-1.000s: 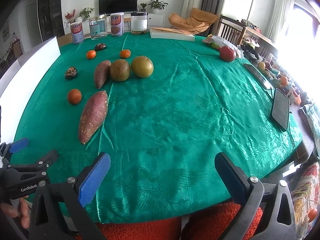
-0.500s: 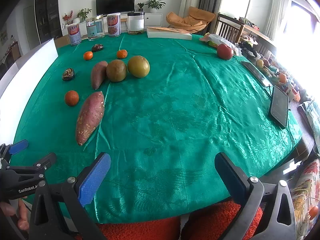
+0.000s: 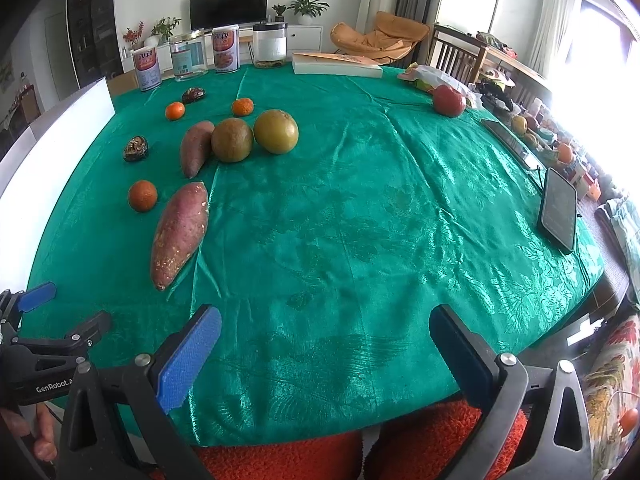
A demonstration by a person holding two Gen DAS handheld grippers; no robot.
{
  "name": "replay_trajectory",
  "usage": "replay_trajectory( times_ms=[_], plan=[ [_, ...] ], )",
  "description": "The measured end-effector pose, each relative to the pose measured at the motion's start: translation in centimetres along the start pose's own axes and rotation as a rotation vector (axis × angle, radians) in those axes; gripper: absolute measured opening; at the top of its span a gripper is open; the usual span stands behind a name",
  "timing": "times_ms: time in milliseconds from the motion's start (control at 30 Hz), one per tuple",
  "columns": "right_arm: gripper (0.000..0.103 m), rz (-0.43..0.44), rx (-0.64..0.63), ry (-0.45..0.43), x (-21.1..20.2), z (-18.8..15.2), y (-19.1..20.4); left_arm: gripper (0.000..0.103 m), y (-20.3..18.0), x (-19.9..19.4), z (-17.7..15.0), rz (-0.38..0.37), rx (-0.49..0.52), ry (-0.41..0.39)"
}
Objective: Organize fruits
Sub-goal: 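Move both tools toward the fruits on the green tablecloth, then grasp the orange with the left tool while the right tool grasps the sweet potato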
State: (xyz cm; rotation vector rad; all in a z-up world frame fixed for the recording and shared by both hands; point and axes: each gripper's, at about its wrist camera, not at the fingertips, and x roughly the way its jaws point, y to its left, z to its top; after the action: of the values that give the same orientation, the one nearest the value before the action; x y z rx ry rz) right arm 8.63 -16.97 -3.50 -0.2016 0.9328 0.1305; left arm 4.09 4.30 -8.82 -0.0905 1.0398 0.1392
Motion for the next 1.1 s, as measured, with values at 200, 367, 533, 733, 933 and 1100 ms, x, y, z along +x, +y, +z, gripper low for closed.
replay_trajectory(
  times_ms=[200, 367, 533, 733, 933, 1100],
  plan=[
    [0.103, -0.001, -0.001, 0.000, 0.0, 0.0, 0.0, 0.103, 0.0, -0.1, -0.2, -0.005, 0.009, -0.002],
    [0.103, -0.002, -0.001, 0.003, 0.0, 0.0, 0.1, 0.103, 0.0, 0.0, -0.2, -0.004, 0.009, -0.003],
    [0.103, 0.016, 0.010, 0.011, 0.2, 0.1, -0.4, 0.103, 0.0, 0.0, -0.1, -0.012, 0.018, 0.011],
    [0.103, 0.272, 0.148, 0.085, 1.2, 1.1, -2.8, 0.102, 1.1, -0.5, 0.1, -0.049, 0.000, 0.050],
    [0.095, 0.527, 0.183, 0.146, 4.5, 4.1, 0.7, 0.102, 1.8, -2.2, 1.0, -0.095, -0.023, 0.001],
    [0.071, 0.531, 0.075, 0.223, 7.6, 6.3, 5.7, 0.102, 2.0, -3.4, 2.4, -0.099, -0.022, -0.040]
  ],
)
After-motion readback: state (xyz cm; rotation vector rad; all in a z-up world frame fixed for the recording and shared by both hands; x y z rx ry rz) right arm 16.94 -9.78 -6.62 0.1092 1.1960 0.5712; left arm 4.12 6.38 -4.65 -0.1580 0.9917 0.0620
